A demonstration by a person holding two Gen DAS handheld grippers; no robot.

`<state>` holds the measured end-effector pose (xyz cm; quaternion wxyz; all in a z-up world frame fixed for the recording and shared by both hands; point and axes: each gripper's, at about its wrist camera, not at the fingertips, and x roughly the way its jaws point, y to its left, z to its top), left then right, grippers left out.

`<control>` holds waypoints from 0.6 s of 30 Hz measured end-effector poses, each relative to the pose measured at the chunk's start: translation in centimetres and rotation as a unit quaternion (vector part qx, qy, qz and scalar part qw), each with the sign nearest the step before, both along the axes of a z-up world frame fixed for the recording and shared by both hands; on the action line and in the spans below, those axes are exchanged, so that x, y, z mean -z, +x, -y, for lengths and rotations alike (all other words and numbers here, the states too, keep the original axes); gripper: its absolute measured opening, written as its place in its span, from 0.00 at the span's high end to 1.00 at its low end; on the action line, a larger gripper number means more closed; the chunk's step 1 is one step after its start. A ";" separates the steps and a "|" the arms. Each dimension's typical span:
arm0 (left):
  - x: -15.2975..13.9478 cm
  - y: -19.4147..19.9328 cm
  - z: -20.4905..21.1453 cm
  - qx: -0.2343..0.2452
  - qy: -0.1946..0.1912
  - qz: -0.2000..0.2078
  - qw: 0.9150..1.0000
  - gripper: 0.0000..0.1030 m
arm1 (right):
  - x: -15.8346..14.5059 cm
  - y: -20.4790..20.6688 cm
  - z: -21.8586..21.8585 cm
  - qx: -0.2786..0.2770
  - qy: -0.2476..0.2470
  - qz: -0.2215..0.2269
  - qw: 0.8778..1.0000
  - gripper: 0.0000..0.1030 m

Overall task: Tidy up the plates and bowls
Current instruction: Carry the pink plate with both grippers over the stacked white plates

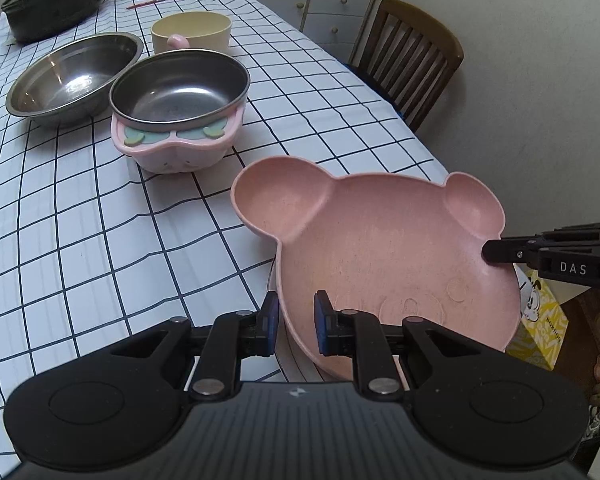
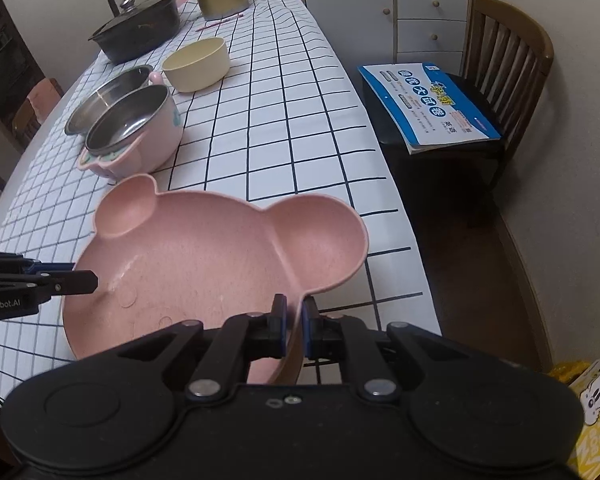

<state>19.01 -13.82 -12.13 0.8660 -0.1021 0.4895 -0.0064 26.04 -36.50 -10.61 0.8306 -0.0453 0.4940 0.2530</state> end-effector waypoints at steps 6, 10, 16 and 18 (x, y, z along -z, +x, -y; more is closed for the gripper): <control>0.3 0.2 0.1 0.003 0.009 -0.006 1.000 0.83 | 0.3 0.3 -0.5 -0.009 -0.011 0.013 1.000 0.91; 0.5 0.6 0.2 0.008 0.008 -0.013 1.000 0.83 | 0.2 0.4 -0.6 -0.014 -0.017 0.023 0.999 0.89; 0.6 0.7 0.3 0.011 0.009 -0.018 1.000 0.83 | -0.1 0.4 -0.7 -0.017 -0.017 0.022 0.999 0.80; 0.6 0.7 0.2 0.010 0.007 -0.017 1.000 0.83 | -0.2 0.3 -0.7 -0.016 -0.019 0.022 0.999 0.78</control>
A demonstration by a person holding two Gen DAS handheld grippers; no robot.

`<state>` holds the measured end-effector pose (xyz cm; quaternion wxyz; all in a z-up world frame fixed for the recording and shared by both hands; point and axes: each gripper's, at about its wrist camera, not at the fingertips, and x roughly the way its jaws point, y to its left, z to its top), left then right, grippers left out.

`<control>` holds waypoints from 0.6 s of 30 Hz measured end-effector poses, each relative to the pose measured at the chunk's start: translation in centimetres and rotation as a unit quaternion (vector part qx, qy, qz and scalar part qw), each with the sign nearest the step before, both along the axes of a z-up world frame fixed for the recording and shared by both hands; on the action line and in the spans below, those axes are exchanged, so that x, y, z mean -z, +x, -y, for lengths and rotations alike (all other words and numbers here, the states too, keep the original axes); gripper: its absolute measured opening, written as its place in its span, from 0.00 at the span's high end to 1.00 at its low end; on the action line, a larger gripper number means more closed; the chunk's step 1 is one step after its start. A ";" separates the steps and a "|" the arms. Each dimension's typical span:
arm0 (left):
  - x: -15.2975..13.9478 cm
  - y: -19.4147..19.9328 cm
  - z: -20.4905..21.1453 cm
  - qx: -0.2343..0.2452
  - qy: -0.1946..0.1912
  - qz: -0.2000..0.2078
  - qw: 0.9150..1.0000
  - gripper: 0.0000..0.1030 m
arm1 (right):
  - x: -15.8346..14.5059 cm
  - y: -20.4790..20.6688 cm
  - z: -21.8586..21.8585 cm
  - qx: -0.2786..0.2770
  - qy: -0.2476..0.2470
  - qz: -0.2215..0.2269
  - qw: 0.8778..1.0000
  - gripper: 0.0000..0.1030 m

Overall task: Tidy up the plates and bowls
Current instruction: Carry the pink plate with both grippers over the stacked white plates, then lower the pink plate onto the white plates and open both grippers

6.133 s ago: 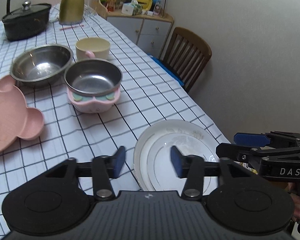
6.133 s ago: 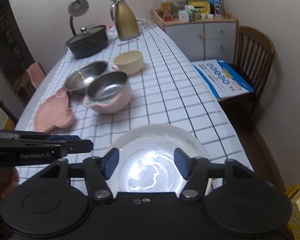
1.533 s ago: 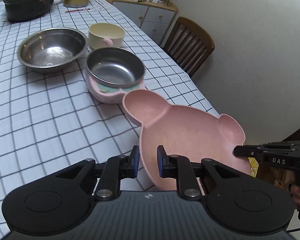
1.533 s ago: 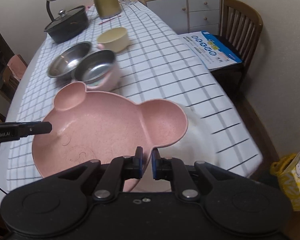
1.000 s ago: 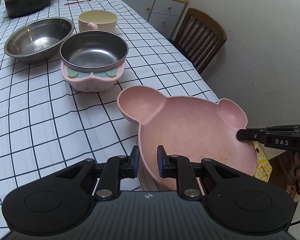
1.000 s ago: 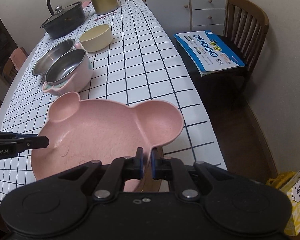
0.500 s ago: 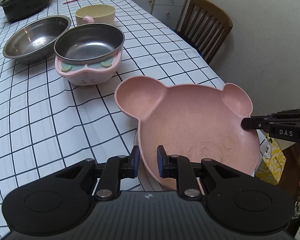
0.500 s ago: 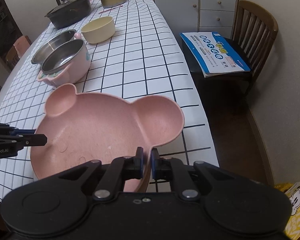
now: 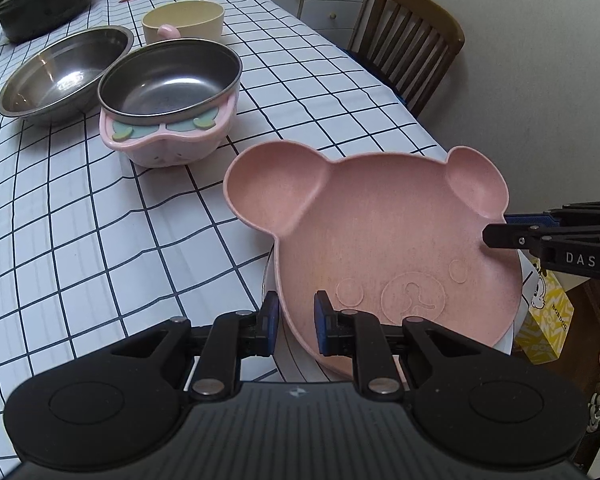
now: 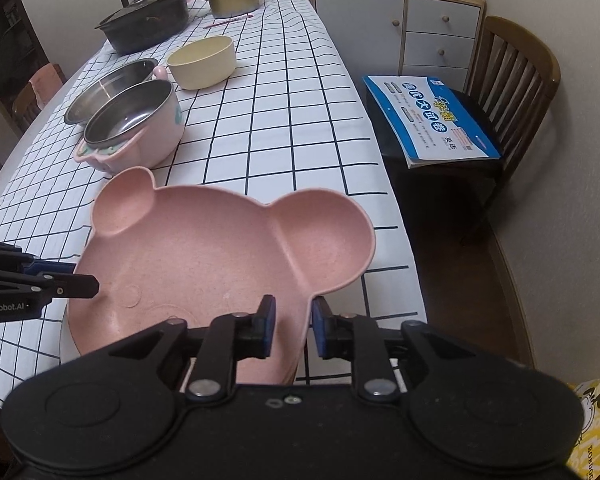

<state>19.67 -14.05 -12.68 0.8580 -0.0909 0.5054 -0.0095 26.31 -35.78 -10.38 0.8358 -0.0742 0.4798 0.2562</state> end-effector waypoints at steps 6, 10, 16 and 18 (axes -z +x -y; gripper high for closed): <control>-0.3 -0.4 -0.4 -0.005 -0.009 0.007 1.000 0.75 | -0.2 -0.7 0.1 -0.004 0.002 -0.003 1.000 0.63; -0.9 -1.1 -0.5 -0.009 -0.003 0.022 1.000 0.52 | -0.7 -1.1 0.1 -0.004 -0.002 0.005 1.000 0.53; -2.3 -2.4 -0.5 -0.014 0.007 0.048 0.999 0.51 | -2.3 -2.0 0.0 -0.014 0.006 0.018 1.000 0.40; -3.1 -2.8 -0.4 -0.014 0.011 0.059 0.998 0.50 | -3.1 -2.4 -0.3 -0.022 0.010 0.026 0.999 0.37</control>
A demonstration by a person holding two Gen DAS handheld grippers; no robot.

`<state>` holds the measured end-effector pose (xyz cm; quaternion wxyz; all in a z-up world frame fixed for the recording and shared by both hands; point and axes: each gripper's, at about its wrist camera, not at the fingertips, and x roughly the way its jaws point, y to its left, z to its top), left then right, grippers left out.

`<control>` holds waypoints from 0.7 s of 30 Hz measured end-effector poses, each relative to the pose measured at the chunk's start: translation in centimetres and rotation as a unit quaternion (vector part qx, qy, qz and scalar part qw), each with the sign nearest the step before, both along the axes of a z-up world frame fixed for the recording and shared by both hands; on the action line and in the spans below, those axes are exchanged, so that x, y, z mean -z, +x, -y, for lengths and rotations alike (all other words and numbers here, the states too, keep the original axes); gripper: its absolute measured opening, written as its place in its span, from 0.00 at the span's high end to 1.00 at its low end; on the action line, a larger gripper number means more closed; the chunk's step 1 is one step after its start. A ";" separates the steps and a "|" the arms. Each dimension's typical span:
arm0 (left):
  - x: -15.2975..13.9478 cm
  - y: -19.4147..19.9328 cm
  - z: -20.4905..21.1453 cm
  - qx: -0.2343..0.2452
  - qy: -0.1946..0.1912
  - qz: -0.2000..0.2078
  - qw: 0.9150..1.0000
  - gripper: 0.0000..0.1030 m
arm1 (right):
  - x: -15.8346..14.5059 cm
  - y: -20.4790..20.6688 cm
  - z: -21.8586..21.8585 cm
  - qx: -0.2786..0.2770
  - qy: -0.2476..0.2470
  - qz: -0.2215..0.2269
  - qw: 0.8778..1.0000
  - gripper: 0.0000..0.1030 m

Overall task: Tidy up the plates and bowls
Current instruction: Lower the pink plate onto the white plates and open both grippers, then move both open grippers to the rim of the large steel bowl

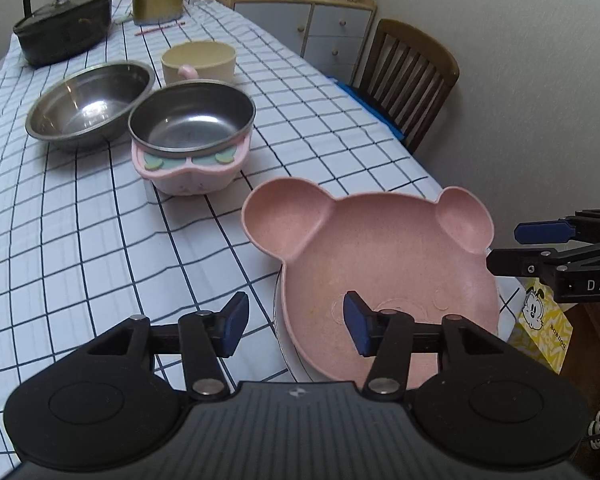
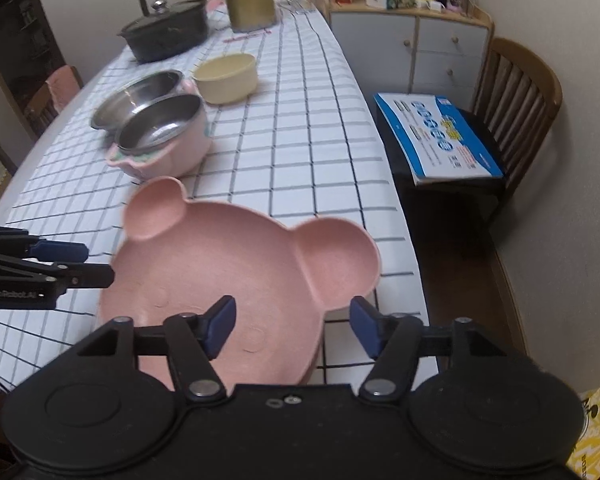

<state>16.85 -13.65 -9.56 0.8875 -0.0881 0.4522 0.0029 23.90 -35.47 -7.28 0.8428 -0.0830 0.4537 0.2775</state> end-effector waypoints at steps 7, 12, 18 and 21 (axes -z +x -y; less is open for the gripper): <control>-3.3 -1.4 0.3 -0.006 0.012 0.050 0.999 0.50 | -3.1 -1.4 -1.7 -0.021 0.027 0.031 0.999 0.24; -5.6 -1.8 -0.1 -0.025 0.019 0.081 0.996 0.49 | -5.5 -2.0 -3.4 -0.044 0.048 0.059 0.996 0.17; -8.0 -2.3 -1.7 -0.057 0.034 0.117 0.991 0.33 | -8.3 -2.2 -6.4 -0.082 0.075 0.090 0.990 0.08; -8.9 -2.2 -3.1 -0.077 0.043 0.126 0.988 0.31 | -9.8 -2.0 -8.2 -0.092 0.085 0.115 0.985 0.03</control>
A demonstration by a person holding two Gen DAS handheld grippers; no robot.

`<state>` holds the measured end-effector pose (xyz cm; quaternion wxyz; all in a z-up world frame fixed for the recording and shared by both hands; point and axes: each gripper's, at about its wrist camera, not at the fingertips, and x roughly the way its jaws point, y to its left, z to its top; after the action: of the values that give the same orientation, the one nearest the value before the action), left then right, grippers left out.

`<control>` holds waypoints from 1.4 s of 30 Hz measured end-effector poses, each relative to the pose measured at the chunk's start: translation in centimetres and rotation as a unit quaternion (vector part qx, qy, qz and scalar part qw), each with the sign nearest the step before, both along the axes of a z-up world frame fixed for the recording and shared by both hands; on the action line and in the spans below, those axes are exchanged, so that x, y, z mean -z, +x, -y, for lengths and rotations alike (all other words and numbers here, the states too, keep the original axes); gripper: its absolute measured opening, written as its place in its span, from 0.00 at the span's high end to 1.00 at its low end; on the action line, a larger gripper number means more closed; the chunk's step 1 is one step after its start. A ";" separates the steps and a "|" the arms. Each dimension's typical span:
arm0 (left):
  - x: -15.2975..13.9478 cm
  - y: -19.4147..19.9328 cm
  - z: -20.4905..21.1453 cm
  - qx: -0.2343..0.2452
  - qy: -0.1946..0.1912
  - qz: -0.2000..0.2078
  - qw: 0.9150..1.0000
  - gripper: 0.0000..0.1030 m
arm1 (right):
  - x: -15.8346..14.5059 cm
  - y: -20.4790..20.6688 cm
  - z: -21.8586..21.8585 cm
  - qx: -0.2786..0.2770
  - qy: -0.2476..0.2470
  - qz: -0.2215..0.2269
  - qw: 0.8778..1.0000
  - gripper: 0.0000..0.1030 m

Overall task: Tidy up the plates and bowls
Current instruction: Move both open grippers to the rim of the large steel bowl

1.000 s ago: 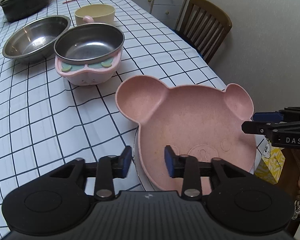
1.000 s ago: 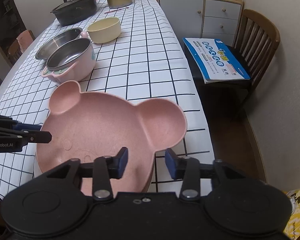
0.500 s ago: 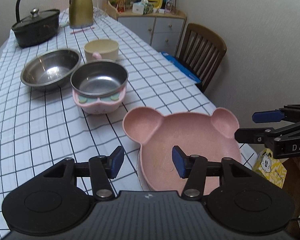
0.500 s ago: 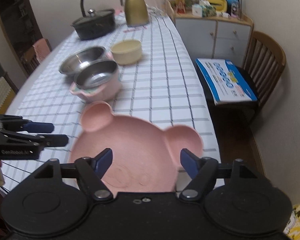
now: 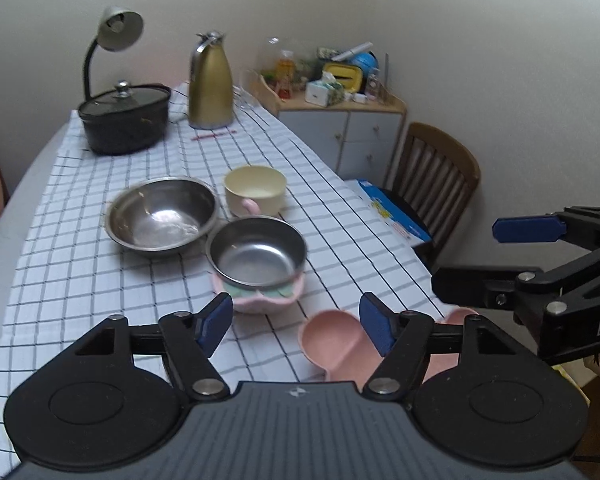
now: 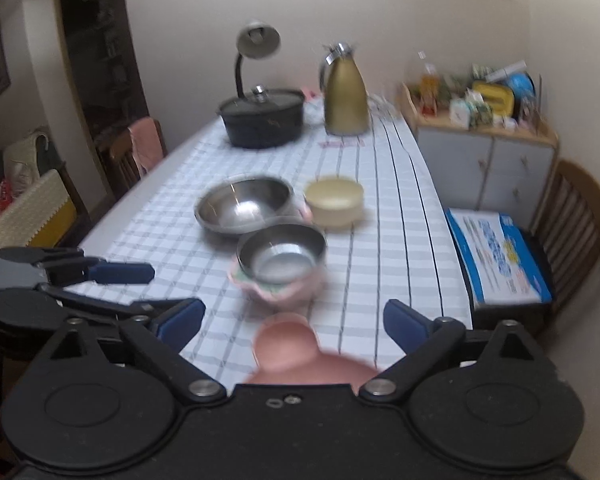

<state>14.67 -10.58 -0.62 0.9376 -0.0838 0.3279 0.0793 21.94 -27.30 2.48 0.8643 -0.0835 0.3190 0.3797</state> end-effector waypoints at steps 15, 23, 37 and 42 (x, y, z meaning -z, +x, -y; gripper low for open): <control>-2.6 4.0 -11.4 -0.083 0.020 0.035 0.996 0.25 | -2.7 4.6 -11.1 0.022 0.005 0.022 0.999 0.00; -0.2 8.9 -18.3 -0.101 0.008 -0.003 0.995 0.25 | 0.0 9.8 -17.7 0.068 -0.025 -0.020 0.997 0.00; 6.3 17.3 -27.4 -0.101 -0.003 -0.087 0.991 0.25 | 6.9 18.2 -26.7 0.124 -0.078 -0.115 0.983 0.09; 8.5 19.5 -29.0 -0.096 -0.008 -0.118 0.988 0.25 | 9.3 20.3 -27.9 0.153 -0.086 -0.160 0.971 0.16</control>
<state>34.16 18.42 -9.17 0.8797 -0.1126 0.4272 0.1760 42.20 0.57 -6.86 0.8393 -0.0459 0.4937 0.2228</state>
